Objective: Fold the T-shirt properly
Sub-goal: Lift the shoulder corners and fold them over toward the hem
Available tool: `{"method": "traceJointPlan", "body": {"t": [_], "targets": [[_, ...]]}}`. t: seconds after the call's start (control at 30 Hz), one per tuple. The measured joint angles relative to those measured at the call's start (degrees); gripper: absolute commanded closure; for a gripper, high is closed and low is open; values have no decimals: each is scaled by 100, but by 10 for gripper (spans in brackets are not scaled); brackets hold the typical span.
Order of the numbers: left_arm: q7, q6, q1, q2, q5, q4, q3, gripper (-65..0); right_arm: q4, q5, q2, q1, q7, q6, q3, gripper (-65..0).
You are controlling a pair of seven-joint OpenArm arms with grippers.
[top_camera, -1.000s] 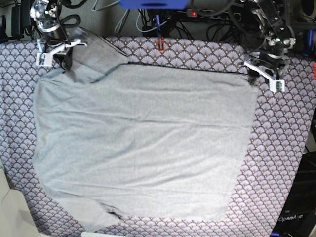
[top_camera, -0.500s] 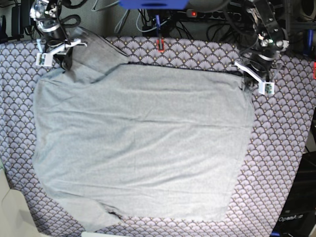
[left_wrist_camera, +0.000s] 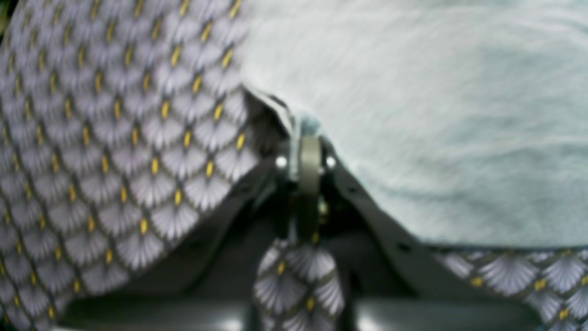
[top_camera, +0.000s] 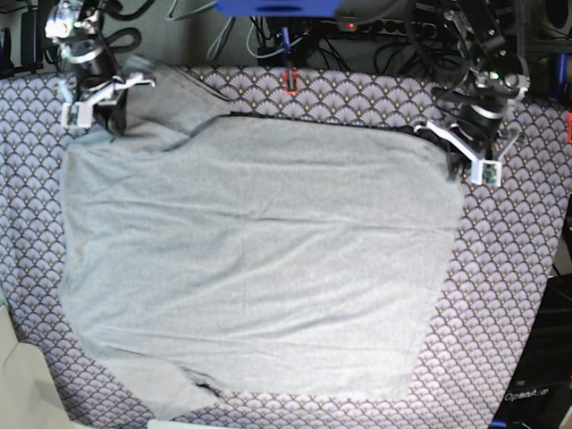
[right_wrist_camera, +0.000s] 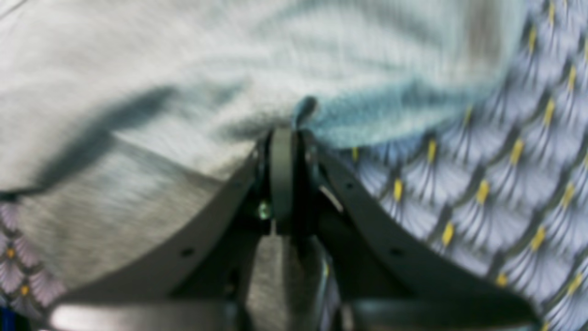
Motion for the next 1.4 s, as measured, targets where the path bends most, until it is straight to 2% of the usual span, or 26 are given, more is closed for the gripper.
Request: {"method": "traceJointPlan", "body": {"t": [0.13,0.3,0.5,0.67,0.87,1.07,1.27,1.4], "targets": [[24,26,-79,9,13,249,-9,0,529,28,55,94,48,11,-2,0],[839,26,-706,-31,11,332,-24,0,802,9,280,264,-7,26,7,0],[1231,66,-1427,-258,-4,308,-4,0,796,9,745,1021,-973,57,4,0],[1558,50,-2044,-297,9,-20,2,0,787,26,916,1742,-1534,87,-42,0],[1523,63,-2577,-518,9,-894,321,0,160,44,1207,2638,-1952,87,-55,0],[1517,68,-3185,-619,7,-1773,382,0,-927,35,1587,3364,-1923,72,-409,0],[1478,107,-3713,-765,9,-2470,393,0,-1672,31,1611,3891,-1906,72,-649,0],[1012,96,-3943,-841,11,-2798,409,0,-2031,13,1652,4109,-1923,72,-826,0]]}}
